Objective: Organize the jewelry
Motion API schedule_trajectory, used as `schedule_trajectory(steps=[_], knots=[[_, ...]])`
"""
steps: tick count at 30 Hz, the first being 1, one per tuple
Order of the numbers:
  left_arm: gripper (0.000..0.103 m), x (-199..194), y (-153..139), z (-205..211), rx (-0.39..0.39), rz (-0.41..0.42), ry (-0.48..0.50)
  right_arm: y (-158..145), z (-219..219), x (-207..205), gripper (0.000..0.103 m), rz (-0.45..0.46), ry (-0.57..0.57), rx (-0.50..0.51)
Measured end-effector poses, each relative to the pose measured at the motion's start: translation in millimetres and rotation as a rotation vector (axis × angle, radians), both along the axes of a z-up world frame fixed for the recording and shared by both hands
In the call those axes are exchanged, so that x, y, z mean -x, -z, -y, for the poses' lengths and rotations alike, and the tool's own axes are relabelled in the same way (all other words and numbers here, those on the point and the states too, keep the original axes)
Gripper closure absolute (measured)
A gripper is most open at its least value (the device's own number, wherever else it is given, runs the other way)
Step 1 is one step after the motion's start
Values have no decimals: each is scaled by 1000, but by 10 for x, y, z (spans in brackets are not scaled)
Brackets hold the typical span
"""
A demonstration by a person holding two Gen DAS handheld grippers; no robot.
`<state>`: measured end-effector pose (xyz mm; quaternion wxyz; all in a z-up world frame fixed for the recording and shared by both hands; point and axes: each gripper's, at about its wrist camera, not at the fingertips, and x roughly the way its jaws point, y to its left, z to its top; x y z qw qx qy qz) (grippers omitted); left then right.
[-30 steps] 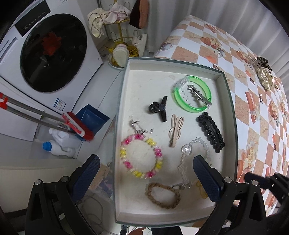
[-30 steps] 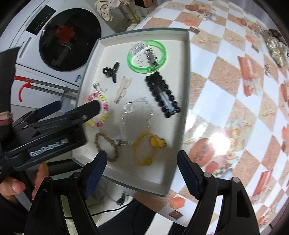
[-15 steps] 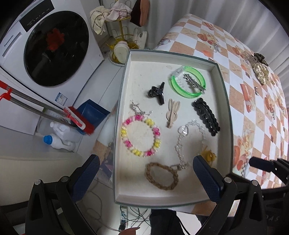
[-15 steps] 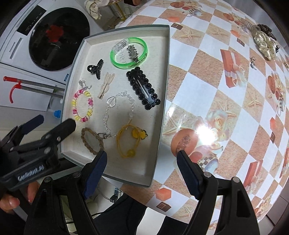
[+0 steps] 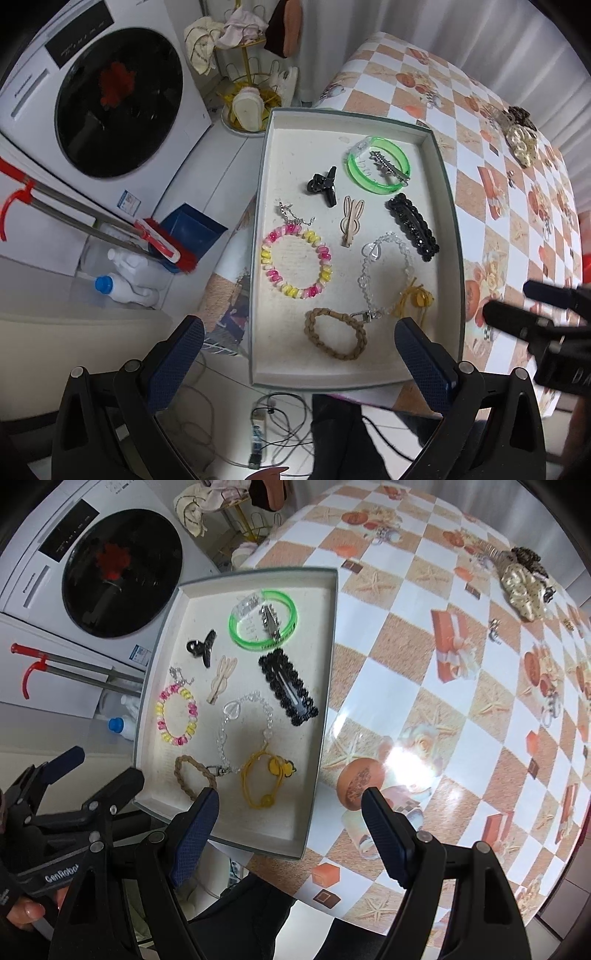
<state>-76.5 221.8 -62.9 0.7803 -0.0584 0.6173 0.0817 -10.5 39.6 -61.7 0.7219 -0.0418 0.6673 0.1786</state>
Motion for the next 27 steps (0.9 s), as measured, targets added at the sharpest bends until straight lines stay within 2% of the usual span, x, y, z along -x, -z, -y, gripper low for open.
schedule_trajectory(steps=[8, 19, 27], knots=[[0, 71, -278, 11, -22, 17, 26, -387, -37, -38, 21, 66, -8, 27], [0, 117, -707, -67, -35, 53, -15, -890, -207, -53, 19, 172, -53, 99], [0, 121, -978, -62, -56, 87, -31, -1141, -246, -51, 19, 213, -52, 99]])
